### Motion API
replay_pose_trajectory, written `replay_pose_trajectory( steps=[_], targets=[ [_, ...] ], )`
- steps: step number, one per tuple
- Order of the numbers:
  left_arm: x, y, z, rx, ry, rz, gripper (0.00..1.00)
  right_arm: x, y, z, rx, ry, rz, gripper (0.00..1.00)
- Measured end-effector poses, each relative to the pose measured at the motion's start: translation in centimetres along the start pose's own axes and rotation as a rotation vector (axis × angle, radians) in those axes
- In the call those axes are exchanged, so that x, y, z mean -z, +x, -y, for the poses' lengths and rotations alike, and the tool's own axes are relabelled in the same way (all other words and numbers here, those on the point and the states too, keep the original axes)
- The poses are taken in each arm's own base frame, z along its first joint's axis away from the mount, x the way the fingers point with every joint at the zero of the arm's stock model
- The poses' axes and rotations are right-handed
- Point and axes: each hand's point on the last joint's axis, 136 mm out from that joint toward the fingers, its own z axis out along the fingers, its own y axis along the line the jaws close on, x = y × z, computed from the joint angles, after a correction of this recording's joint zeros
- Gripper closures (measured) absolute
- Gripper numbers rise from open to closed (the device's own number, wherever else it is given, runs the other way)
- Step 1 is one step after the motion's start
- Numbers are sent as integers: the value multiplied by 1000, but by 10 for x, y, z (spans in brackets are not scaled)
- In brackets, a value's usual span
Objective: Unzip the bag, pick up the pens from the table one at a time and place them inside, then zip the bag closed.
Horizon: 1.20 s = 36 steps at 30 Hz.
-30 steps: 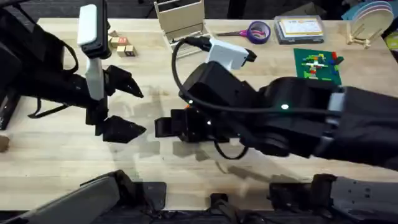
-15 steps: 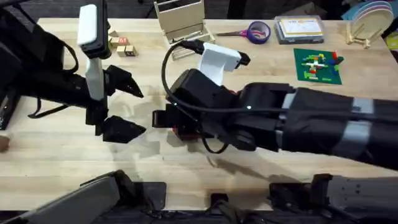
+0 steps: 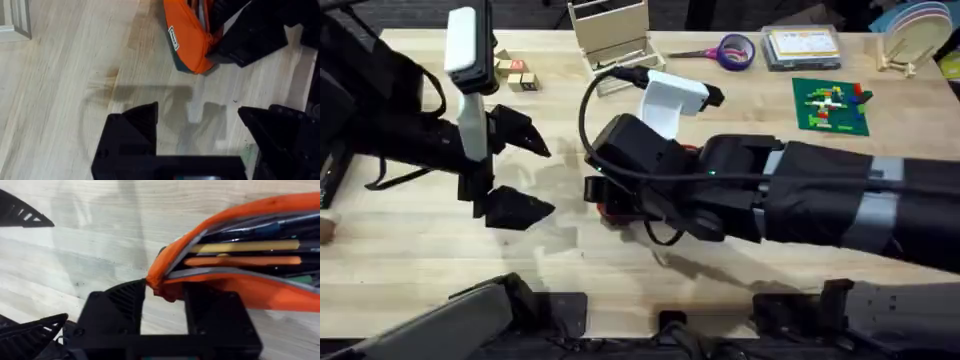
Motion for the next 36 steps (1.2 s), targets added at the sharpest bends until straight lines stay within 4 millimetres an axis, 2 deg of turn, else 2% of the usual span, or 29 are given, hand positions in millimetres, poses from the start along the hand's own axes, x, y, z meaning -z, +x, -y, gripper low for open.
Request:
replay_pose_trajectory(
  steps=[5,11,18,27,36],
  targets=[
    [0,0,0,0,0,0,8,0,-1,-1,-3,-5,2,707],
    [0,0,0,0,0,0,8,0,1,-4,-1,-15,-3,818],
    [0,0,0,0,0,0,7,1,3,-6,-1,-25,-16,838],
    [0,0,0,0,0,0,7,15,-2,-12,-6,-61,-3,823],
    [0,0,0,0,0,0,7,15,0,-9,-4,-50,-9,861]
  ],
)
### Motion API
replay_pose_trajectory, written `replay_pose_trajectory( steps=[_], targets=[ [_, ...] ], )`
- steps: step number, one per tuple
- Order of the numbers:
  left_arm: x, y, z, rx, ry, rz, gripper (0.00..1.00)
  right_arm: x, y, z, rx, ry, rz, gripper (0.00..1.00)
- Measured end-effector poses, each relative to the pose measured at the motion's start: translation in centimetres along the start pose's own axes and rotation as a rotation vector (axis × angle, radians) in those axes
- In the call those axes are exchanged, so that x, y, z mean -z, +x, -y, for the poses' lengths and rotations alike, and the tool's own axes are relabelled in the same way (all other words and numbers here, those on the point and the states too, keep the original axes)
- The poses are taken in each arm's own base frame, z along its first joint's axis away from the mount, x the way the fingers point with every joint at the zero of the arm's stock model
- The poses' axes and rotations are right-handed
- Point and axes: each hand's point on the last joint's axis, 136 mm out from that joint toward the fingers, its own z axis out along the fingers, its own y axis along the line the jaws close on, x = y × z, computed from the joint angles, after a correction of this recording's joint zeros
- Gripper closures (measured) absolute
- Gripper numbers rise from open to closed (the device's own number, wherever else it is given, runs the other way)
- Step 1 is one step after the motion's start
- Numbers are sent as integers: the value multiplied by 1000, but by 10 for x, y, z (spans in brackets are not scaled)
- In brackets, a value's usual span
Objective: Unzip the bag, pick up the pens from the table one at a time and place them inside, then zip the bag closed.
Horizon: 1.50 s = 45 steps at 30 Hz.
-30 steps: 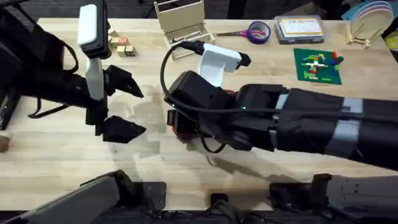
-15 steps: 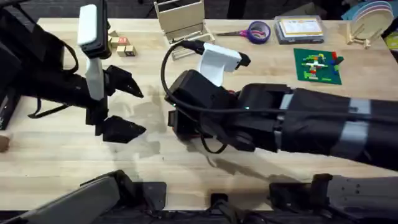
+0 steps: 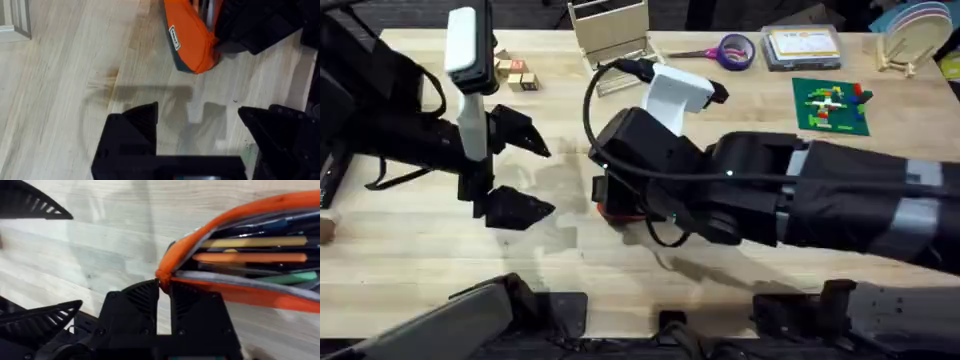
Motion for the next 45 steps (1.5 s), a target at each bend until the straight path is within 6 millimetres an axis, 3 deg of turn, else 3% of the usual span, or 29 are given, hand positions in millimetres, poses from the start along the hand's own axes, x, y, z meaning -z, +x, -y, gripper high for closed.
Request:
replay_pose_trajectory(
  steps=[3,5,8,18,29,45],
  targets=[
    [0,0,0,0,0,0,7,0,3,5,3,19,-11,843],
    [0,0,0,0,0,0,7,0,5,8,5,34,-20,940],
    [0,0,0,0,0,0,7,0,6,9,5,36,-25,968],
    [0,0,0,0,0,0,7,4,5,8,4,28,-23,969],
    [0,-3,0,0,-2,19,7,42,-21,1,-44,-59,41,970],
    [1,-21,3,13,7,118,7,42,-29,0,-62,-72,58,971]
  ],
)
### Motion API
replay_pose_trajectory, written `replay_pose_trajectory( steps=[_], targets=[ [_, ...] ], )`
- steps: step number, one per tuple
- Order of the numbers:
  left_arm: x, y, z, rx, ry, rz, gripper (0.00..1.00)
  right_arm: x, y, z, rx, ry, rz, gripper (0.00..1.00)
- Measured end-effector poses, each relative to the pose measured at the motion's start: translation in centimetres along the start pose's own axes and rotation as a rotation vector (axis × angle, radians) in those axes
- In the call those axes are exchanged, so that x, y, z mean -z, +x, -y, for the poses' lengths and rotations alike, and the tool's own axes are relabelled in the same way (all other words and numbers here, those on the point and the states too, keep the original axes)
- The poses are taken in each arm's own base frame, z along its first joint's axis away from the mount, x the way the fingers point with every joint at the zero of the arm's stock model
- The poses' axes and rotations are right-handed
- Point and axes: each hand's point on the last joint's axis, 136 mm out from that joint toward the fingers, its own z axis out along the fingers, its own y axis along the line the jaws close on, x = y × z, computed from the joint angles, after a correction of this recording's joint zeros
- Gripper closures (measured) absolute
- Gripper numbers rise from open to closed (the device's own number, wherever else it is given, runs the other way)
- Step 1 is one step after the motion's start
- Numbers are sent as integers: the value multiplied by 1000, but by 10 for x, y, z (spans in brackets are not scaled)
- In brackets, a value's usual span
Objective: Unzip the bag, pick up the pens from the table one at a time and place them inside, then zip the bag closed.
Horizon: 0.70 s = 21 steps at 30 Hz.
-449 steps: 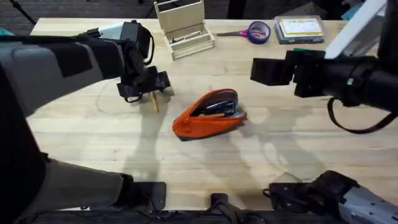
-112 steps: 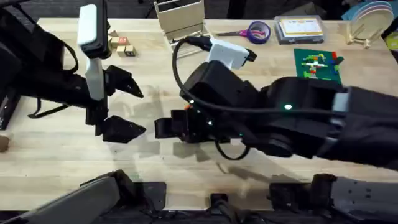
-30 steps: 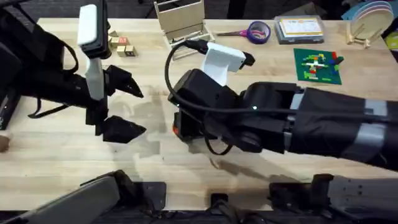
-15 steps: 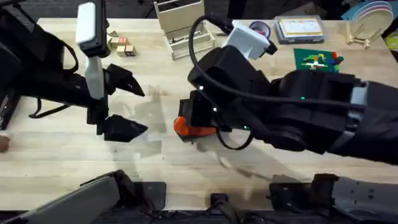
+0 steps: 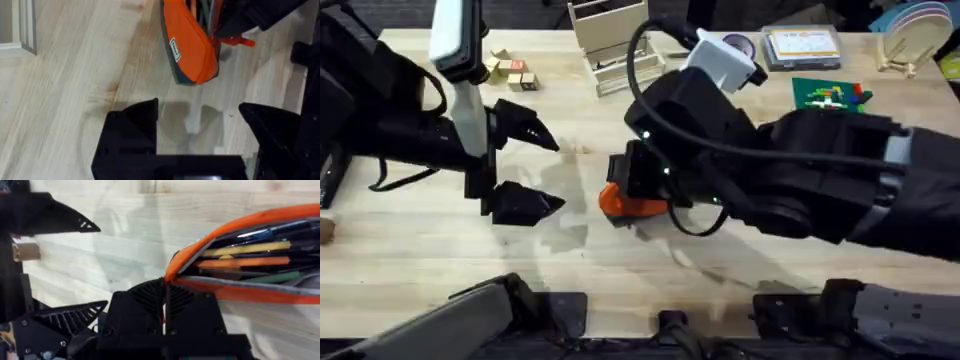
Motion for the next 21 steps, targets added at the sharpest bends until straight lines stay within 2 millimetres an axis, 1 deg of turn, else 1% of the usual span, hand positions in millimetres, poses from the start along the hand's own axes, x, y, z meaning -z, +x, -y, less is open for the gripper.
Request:
replay_pose_trajectory(
  steps=[9,13,17,21],
  targets=[
    [-7,-10,7,-37,42,12,8,-1,-15,4,-32,-3,32,971],
    [-10,-12,9,-51,57,13,7,-1,-19,4,-39,-5,41,971],
    [-17,-9,1,-35,77,28,7,-1,-20,4,-40,-5,42,971],
    [-28,-7,-4,9,120,72,7,-1,-20,4,-40,-6,41,971]
  ],
)
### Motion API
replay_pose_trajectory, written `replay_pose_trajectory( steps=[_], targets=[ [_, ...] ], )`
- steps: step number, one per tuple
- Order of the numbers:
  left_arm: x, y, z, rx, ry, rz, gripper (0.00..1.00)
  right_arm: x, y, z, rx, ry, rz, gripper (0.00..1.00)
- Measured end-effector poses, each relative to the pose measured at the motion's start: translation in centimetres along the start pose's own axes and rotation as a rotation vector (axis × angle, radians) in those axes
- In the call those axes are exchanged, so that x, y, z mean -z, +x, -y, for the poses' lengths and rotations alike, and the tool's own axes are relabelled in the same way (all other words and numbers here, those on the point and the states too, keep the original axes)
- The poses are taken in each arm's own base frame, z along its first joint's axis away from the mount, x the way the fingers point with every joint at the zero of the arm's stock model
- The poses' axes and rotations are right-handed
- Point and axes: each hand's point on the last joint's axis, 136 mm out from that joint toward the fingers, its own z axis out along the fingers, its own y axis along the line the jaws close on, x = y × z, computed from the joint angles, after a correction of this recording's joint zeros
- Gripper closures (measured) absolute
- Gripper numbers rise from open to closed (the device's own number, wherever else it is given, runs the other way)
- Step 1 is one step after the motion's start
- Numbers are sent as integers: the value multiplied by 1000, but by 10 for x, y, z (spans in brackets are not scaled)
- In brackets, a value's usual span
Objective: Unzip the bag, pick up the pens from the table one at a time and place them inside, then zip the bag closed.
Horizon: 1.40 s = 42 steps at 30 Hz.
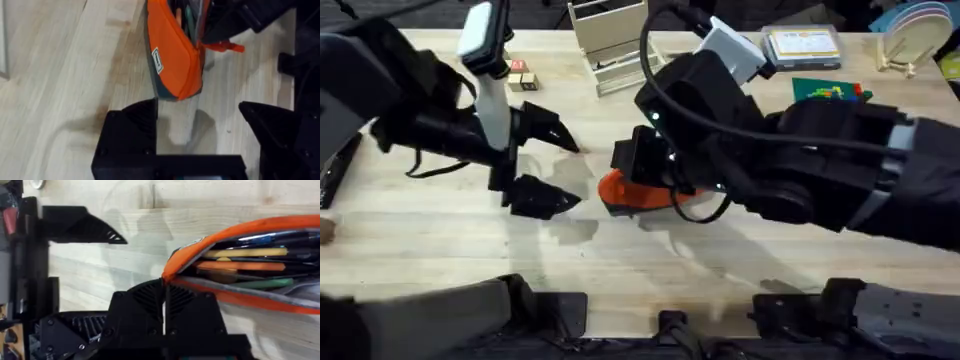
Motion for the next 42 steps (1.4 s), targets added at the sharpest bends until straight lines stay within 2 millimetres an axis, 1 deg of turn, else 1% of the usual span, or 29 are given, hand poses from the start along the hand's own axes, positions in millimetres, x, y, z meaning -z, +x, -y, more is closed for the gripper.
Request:
replay_pose_trajectory(
  steps=[7,18,23,24,25,26,28,30,31,32,33,42],
  targets=[
    [-20,-1,-8,18,72,57,7,0,0,0,0,0,0,971],
    [-54,1,-12,-8,182,57,7,0,-1,0,-1,-1,2,972],
    [-63,-1,-11,-26,207,62,7,0,-1,0,-1,-2,2,971],
    [-64,-1,-11,-31,208,62,20,0,-1,0,-1,-2,2,971],
    [-65,-2,-11,-31,212,62,131,0,-1,0,-1,-2,2,971],
    [-66,-2,-10,-35,213,62,266,0,-1,-1,-1,-2,3,971],
    [-66,-2,-11,-39,213,62,589,0,-1,0,-1,-2,2,971],
    [-66,-2,-10,-39,214,61,824,0,-1,0,-1,-2,2,971],
    [-66,-2,-11,-41,213,62,895,0,-1,0,-1,-2,3,972],
    [-66,-2,-11,-40,213,61,943,0,-1,0,-1,-2,3,972],
    [-66,-2,-11,-40,213,61,953,0,-1,-1,-1,-2,3,972],
    [-66,-2,-11,-40,213,60,956,0,-2,1,-2,2,5,971]
  ],
)
